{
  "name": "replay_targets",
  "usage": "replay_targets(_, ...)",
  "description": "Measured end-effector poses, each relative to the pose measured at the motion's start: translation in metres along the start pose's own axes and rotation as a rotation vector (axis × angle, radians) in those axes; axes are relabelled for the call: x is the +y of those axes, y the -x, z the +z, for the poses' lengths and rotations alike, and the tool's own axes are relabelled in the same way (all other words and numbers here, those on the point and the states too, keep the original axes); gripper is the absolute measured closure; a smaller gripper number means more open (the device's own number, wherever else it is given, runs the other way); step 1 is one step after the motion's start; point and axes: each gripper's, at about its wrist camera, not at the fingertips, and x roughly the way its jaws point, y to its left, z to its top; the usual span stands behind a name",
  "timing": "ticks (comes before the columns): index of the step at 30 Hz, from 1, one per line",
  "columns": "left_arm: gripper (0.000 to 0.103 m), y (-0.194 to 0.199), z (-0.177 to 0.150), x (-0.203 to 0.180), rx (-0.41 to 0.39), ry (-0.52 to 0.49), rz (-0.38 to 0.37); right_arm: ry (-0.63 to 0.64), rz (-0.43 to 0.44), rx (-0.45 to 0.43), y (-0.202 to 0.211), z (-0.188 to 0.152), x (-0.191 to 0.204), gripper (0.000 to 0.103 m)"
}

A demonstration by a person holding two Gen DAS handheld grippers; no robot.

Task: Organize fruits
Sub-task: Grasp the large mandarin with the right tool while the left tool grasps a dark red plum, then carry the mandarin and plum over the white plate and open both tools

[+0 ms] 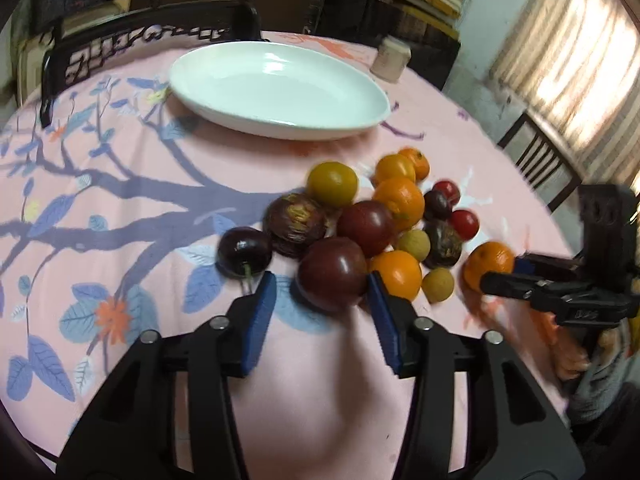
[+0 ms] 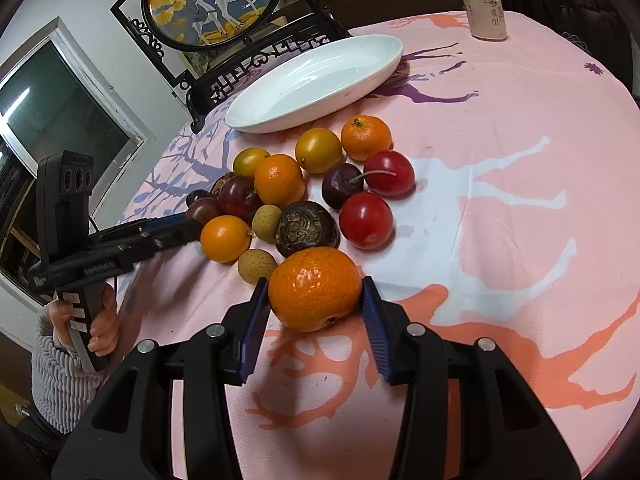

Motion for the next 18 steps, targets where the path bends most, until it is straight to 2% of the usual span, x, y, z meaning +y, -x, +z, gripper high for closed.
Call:
replay_targets(2,0.055,-0.002,0.002,-0.011,-0.020,-0.049,0.064,-0.001,0.003,0.000,0.000,0.000,0.000,0.057)
replay_targets(6,0.059,-0.017,0.004,-0.009,0.017,-0.045,0.067,-0.001,0.003,-0.001,0.000,-0.001,0.000,0.057)
replay_targets(9,0.064,-0.014,-0.003,-0.024,0.003,-0.122,0.127,0.001,0.009,-0.006,0.002,-0.001,0.000,0.057)
replay_targets(14,0.064,0.015,0.004,-0.027,-0.089,-0.097,0.130,0.001,0.052,-0.087,0.024,0.006,0.000,0.057)
replay_targets(18,0.064,0.025,0.044,-0.024,-0.153,-0.089,0.222,0.001,0.017,-0.096,0.026,0.046,0.001,0.057)
